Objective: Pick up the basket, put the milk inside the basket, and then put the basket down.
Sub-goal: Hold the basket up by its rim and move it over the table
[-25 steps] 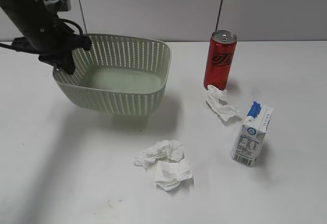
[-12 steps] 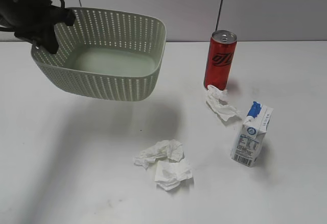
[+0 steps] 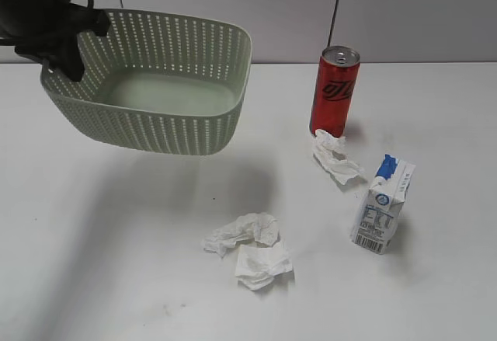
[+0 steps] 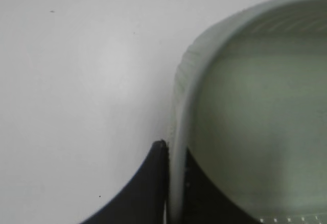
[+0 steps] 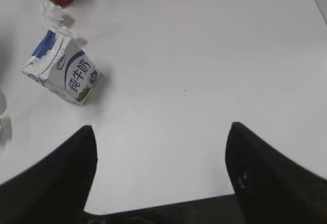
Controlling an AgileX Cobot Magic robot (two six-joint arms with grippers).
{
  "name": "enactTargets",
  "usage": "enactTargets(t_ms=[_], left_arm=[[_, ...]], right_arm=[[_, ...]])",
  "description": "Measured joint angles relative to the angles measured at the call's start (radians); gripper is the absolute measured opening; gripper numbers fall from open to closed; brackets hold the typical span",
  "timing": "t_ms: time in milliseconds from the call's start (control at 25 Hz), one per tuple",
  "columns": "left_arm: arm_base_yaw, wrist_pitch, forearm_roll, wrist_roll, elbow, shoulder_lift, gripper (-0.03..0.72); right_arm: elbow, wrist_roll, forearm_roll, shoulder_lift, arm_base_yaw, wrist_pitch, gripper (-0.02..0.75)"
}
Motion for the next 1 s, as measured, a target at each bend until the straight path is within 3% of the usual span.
enactTargets(t_ms=[520,720,1000], left_arm=[[0.0,-0.01,0.016,-0.002,0.0,0.0,0.0],[0.0,-0.018,0.03,-0.002,0.0,0.0,0.0],[0.0,-0.035,0.037,-0.002,0.0,0.0,0.0]], right_arm=[[-0.194,0.077,0.086,0.615,-0.001,0.056,0.591],[-0.211,0.117,0.194,0.749,0.002,0.051,0.591],[-0.216,0.25,0.232,0.793,0.162,-0.098,0.591]])
